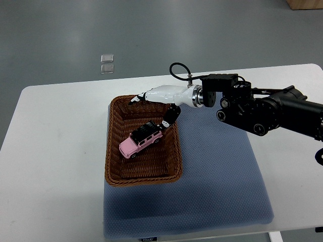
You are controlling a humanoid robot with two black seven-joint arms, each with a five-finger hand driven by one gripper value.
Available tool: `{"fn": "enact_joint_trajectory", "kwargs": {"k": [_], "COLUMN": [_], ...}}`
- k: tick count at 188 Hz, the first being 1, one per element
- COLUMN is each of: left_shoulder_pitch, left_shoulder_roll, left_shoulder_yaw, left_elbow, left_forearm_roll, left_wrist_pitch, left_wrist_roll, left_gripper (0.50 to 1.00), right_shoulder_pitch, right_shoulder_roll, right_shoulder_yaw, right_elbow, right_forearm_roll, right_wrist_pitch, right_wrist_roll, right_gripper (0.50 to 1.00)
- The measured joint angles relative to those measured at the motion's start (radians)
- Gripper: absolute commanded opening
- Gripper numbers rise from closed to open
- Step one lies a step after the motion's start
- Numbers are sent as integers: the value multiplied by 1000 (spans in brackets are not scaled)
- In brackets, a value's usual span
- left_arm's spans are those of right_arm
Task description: Place pink car in brown basket
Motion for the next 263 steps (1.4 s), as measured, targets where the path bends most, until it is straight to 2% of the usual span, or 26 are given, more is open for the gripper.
{"fn": "enact_joint_trajectory", "kwargs": {"k": [28, 62, 103, 146, 197, 263], "left_shoulder_pitch": [0, 0, 0, 0, 0, 0], "left_shoulder_roll": [0, 0, 0, 0, 0, 0], "left_shoulder_yaw": [0, 0, 0, 1, 3, 3], "left_elbow": [0, 0, 0, 0, 0, 0], "left_forearm_roll": [0, 0, 0, 0, 0, 0], "left_wrist_pitch": [0, -1, -1, -1, -1, -1], "left_wrist_roll": [0, 0, 0, 0, 0, 0], "left_gripper": [1000, 1000, 1000, 1000, 1000, 1000], "right_shoulder_pitch": [-12, -77, -245, -348, -420, -445], "right_shoulder_roll": [-17, -93, -167, -203, -202, -189], "right_shoulder_yaw": [107, 232, 387, 472, 535, 544], "right_elbow": [-2, -7, -45, -70, -72, -59], "right_forearm_roll": [132, 407, 772, 1015, 1109, 1111], "right_wrist_pitch": [-19, -31, -122, -176, -191, -153], "right_wrist_roll": [-3, -6, -59, -69, -69, -59], "right_gripper": [905, 905, 905, 905, 911, 913]}}
